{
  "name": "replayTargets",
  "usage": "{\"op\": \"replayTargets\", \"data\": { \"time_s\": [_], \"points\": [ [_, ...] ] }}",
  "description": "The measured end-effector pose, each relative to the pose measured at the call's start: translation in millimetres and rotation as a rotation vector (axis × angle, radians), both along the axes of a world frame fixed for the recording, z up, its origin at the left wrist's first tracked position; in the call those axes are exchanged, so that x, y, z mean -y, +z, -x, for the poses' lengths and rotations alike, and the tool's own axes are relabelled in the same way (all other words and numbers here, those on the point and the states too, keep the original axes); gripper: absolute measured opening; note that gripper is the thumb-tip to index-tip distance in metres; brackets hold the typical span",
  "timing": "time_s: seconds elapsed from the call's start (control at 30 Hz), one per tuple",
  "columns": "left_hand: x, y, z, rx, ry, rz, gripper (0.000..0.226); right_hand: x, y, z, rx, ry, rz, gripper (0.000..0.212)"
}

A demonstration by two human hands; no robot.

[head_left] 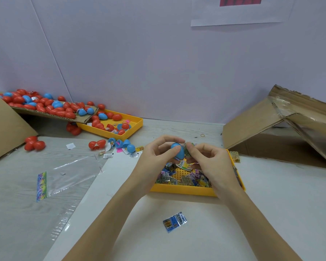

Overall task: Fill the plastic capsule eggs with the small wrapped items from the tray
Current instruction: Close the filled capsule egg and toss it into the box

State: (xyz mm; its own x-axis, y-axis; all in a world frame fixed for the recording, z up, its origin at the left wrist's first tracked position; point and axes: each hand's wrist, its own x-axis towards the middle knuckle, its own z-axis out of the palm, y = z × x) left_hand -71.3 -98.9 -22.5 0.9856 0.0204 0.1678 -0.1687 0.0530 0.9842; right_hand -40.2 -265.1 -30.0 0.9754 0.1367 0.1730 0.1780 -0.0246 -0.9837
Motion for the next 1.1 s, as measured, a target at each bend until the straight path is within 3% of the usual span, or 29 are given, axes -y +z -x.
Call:
{"op": "replayTargets", "data": {
  "time_s": [0.57, 0.73, 0.9, 1.1],
  "points": [
    [2, -2, -2, -0.004, 0.117, 0.091, 0.022, -6, 3, 10, 0.295, -0.214, 0.237, 0.037],
    [3, -2, 0, 0.022, 0.102, 0.066, 0.030, -8, -1, 10, 0.216, -0.202, 0.150, 0.029],
    [2, -1, 1, 0.082, 0.108, 0.038, 0.030, -11, 1, 12, 0.019, -0.027, -0.084, 0.008],
    [1, -1, 1, 0.112, 0.115, 0.011, 0.025, -11, 3, 12, -0.120, 0.000, -0.282, 0.038]
  ]
}}
